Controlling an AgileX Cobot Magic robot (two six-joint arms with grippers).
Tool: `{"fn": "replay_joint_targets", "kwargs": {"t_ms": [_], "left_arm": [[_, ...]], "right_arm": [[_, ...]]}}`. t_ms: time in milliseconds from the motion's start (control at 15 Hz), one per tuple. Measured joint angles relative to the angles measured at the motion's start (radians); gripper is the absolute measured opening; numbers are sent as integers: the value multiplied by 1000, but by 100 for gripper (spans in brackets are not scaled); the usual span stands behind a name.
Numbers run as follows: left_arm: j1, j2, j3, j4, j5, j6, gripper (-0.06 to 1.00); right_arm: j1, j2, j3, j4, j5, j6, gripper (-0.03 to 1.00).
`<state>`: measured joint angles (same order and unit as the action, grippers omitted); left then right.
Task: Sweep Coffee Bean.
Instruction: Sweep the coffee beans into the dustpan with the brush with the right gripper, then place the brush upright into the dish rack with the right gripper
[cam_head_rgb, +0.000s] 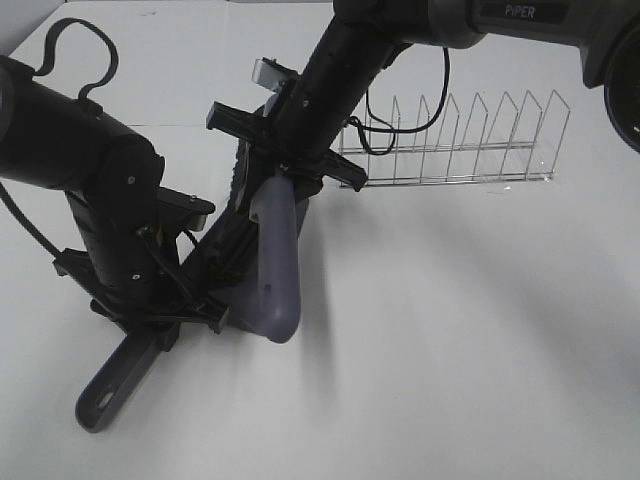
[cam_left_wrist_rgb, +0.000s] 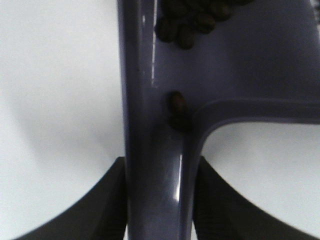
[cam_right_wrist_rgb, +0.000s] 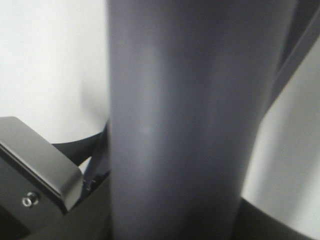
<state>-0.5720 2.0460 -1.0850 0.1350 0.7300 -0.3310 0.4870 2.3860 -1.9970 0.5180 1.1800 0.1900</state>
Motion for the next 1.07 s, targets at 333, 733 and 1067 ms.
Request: {"fn": "replay_joint_targets", "kwargs": {"t_ms": [333, 733, 1067], "left_arm": [[0, 0, 0, 0, -1, 0, 33], [0, 0, 0, 0, -1, 0, 33], [0, 0, 0, 0, -1, 3, 33]], "right_arm": [[-2, -3, -68, -256, 39, 26, 30], [-2, -129, -20, -488, 39, 26, 30], [-2, -238, 190, -541, 43, 14, 30]]}}
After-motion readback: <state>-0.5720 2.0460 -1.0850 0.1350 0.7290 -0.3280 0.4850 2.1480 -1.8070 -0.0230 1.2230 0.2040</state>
